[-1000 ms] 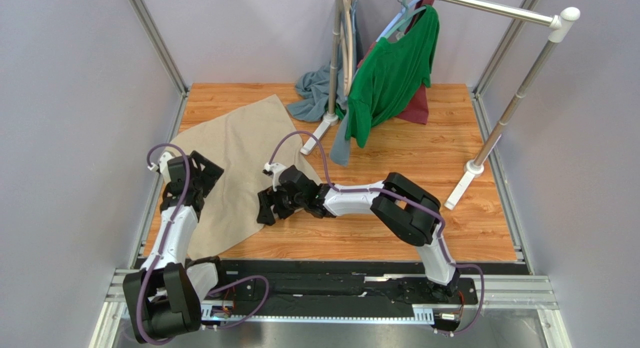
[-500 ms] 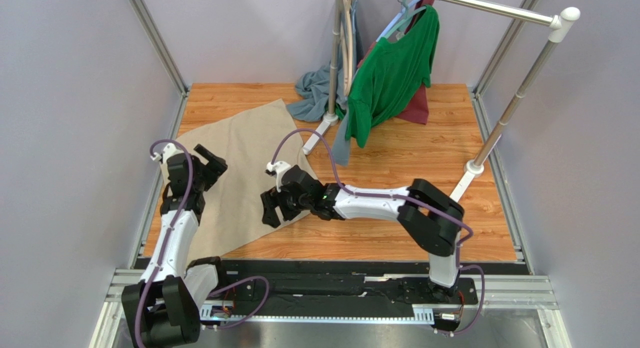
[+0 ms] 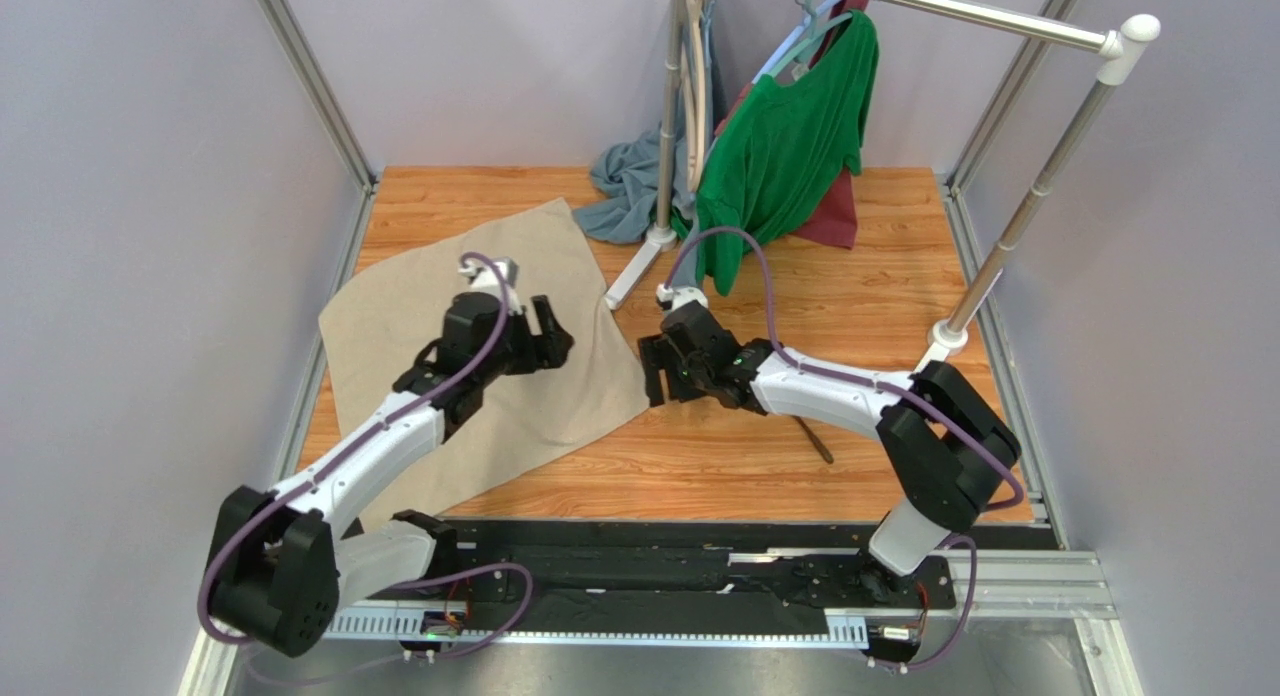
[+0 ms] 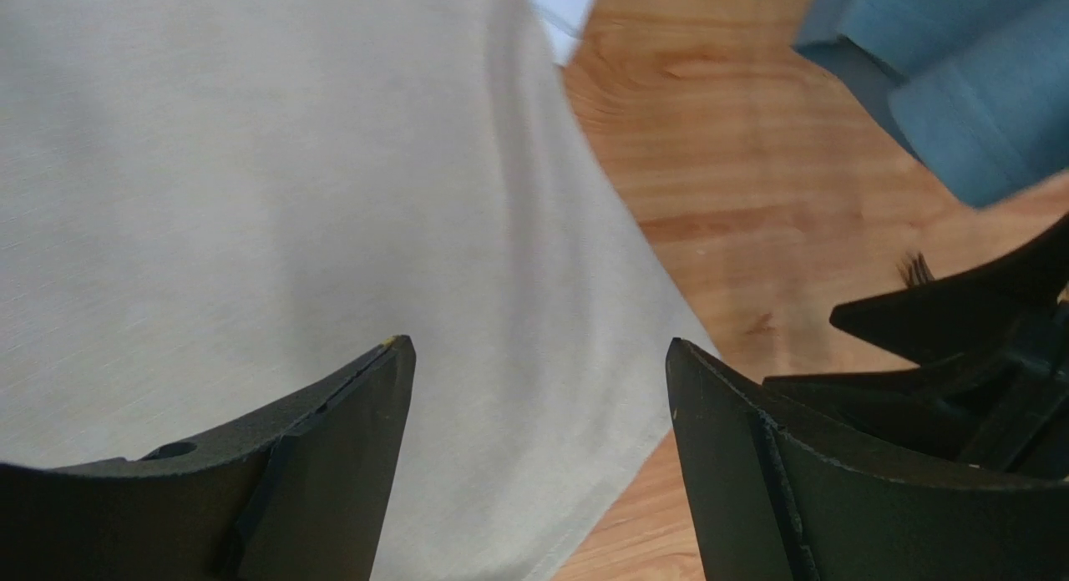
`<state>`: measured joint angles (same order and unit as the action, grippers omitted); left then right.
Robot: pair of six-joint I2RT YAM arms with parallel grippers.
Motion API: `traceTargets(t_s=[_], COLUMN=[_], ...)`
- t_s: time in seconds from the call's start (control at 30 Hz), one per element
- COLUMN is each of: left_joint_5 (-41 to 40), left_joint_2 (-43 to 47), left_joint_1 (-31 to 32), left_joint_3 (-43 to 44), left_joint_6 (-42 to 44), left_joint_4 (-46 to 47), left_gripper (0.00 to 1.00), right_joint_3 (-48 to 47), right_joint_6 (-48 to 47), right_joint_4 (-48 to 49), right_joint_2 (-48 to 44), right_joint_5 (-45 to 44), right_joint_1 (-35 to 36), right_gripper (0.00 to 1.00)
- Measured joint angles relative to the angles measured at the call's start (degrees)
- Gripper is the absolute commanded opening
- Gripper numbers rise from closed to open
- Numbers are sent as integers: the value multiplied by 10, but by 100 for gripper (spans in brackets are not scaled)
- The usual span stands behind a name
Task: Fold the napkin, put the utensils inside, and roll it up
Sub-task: Flatten the napkin out
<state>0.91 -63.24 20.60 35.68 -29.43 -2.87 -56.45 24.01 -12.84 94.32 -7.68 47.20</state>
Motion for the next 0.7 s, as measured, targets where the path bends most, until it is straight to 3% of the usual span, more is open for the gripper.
traceTargets(t_s=[0.17,0.3,0.57,0.7], left_joint_5=[-2,-2,-22,-43], left_joint_2=[-92,-182,-307,-329], left_joint_1=[119,180,245,261], left_joint_3=[36,66,148,174], left_joint_6=[11,5,-19,-35], left_joint_4=[39,61,65,51], left_gripper=[76,71,57,54], right_joint_3=[60,90,133,145], right_joint_6=[17,30,43,45], right_joint_4=[-19,-19,-28,-29], right_joint_2=[-65,-119,-197,-216], right_joint_5=[-15,-23,-29,-26], right_joint_1=[-35,-78,-143,-168], right_gripper=[75,75,76,76])
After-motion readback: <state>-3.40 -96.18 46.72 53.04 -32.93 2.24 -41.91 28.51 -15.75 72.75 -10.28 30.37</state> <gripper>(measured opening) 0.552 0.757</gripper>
